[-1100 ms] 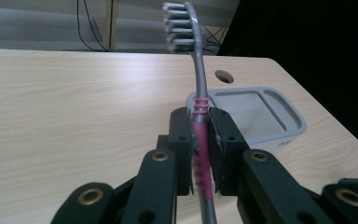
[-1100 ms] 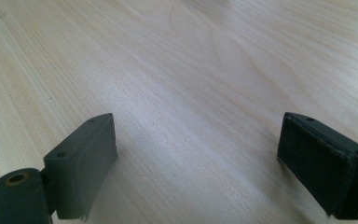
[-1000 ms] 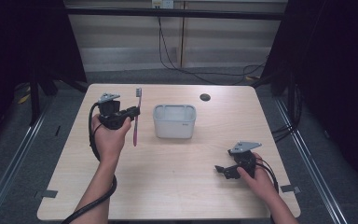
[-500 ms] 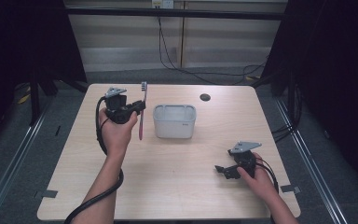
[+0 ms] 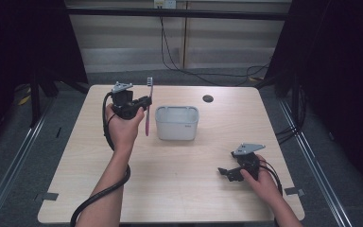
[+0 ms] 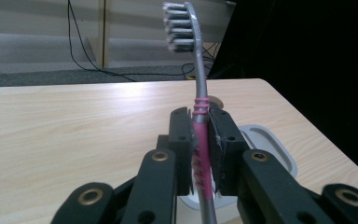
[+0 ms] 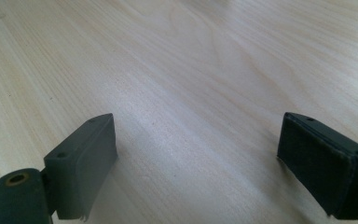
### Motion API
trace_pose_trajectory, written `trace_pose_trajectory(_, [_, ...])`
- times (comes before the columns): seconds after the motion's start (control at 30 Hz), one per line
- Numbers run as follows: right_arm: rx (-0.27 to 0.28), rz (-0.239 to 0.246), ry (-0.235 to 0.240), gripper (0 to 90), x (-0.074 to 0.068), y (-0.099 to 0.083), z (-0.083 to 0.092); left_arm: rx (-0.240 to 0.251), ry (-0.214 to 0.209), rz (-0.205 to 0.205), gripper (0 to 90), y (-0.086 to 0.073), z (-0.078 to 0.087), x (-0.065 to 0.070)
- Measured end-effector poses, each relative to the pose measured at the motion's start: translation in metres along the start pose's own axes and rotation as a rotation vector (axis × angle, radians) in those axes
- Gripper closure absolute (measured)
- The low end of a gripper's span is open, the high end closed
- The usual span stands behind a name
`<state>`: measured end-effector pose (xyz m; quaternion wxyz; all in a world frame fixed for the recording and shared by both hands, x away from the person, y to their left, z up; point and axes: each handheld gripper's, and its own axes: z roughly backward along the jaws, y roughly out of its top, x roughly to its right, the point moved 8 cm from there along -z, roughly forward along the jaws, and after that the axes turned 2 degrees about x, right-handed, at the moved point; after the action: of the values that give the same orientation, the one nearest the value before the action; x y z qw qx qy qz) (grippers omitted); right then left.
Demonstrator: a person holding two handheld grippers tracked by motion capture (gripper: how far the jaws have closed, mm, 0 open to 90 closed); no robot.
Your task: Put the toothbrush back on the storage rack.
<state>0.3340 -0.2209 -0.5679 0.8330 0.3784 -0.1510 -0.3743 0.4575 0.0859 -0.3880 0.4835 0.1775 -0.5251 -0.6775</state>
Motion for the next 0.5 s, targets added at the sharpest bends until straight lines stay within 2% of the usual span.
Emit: trace_pose_trajectory(0.5, [0.0, -0.002, 0.001, 11.0, 0.0, 0.0, 0.0, 0.01, -0.007, -0.019, 80.6, 0.011, -0.02, 0.008])
